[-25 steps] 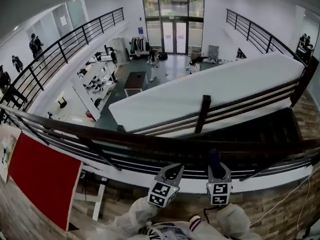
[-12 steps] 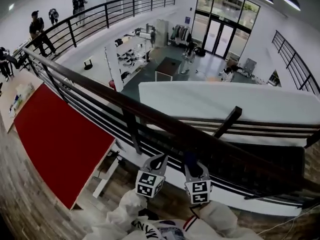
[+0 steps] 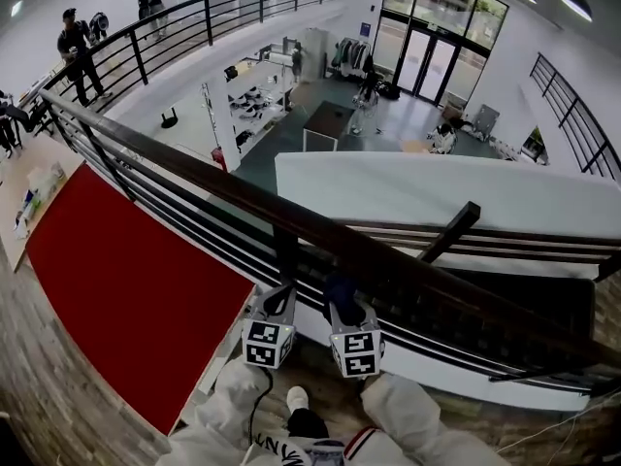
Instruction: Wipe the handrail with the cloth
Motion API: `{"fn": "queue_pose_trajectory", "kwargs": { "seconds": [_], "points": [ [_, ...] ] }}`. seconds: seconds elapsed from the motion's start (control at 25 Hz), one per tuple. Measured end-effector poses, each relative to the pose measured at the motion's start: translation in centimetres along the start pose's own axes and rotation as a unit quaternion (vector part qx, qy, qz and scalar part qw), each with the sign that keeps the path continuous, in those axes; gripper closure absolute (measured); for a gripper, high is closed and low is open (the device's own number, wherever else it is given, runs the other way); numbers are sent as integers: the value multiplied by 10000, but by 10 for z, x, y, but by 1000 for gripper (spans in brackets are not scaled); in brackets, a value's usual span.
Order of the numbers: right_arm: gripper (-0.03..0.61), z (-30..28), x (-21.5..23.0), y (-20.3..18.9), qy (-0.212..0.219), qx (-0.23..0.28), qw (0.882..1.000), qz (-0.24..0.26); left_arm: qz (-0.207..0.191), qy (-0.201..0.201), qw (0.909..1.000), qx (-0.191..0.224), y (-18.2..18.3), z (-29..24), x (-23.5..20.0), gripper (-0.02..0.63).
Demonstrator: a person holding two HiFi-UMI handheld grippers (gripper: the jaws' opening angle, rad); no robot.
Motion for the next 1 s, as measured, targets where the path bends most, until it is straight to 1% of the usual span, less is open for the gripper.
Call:
{"fn": "queue_pose_trajectory", "kwargs": {
  "seconds": [0.08,0.24,0.48,0.6,0.76,0.88,1.0],
  "points": [
    [485,-24,-1,6,-7,-47,9999,-112,-19,22,10000,-53,-1,-7,-14,612],
    [485,-80,-8,7,41,-272,9978,-608,-22,-92,9999,-133,-12,-26,-36,612],
    [485,-150,2,4,39,-533,9943,-927,-271,-133,9994,-181,-21,-70,-54,612],
    [485,-173,0,7,71,-582,9940,-919,-337,-77,9992,-219,-22,-84,-66,612],
    [485,-200,-9,13,142,-763,9933,-851,-296,-46,9992,-275,-24,-90,-78,612],
    [485,-205,-3,12,136,-886,9924,-840,-262,-28,9994,-243,-21,-88,-75,612],
    [485,-205,-1,10,134,-903,9931,-737,-280,-26,9994,-216,-19,-86,-71,612]
  ]
}}
Point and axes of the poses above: the fingertips, and each gripper's own axes: z backward along the fingers, x to its right, y out of its top, the point moved 3 cm from there along z, backward along the fingers, and after that the axes turned 11 degrees about -x, right-handed, at the moved point
